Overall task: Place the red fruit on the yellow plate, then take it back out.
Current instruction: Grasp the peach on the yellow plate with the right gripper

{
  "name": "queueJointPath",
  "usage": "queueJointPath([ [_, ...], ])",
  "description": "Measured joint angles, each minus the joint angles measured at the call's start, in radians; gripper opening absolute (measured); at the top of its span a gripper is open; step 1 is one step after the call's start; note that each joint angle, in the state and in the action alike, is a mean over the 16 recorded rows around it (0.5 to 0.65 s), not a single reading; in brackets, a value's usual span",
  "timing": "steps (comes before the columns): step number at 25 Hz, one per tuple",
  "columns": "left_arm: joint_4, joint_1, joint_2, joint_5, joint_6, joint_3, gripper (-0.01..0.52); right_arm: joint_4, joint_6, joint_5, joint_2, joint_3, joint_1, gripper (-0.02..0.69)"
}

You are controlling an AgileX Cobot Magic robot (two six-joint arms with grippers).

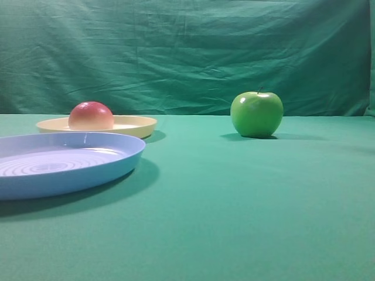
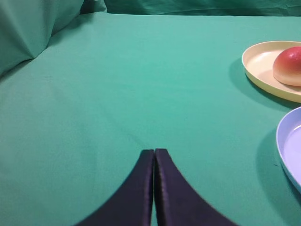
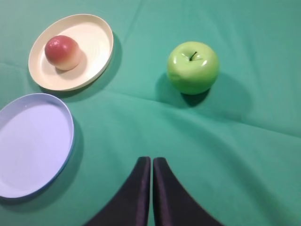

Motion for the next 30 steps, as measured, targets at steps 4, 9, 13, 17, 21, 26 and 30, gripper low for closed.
queueJointPath([
  [4, 0.000, 0.000, 0.000, 0.000, 0.000, 0.000, 0.000, 0.032, -0.061, 0.036, 0.129, -0.109, 0.008, 0.000],
  [9, 0.000, 0.000, 0.000, 0.000, 0.000, 0.000, 0.000, 0.004, -0.118, 0.098, 0.306, -0.289, 0.053, 0.000],
  [13, 0.000, 0.000, 0.000, 0.000, 0.000, 0.000, 0.000, -0.049, -0.118, 0.142, 0.460, -0.462, 0.110, 0.000],
  [17, 0.000, 0.000, 0.000, 0.000, 0.000, 0.000, 0.000, -0.107, -0.095, 0.177, 0.615, -0.637, 0.176, 0.000],
  [21, 0.000, 0.000, 0.000, 0.000, 0.000, 0.000, 0.000, -0.154, -0.071, 0.198, 0.757, -0.795, 0.244, 0.000],
  [26, 0.000, 0.000, 0.000, 0.000, 0.000, 0.000, 0.000, -0.172, -0.060, 0.203, 0.909, -0.956, 0.313, 0.000],
  [30, 0.000, 0.000, 0.000, 0.000, 0.001, 0.000, 0.000, -0.173, -0.065, 0.177, 1.006, -1.045, 0.361, 0.003],
])
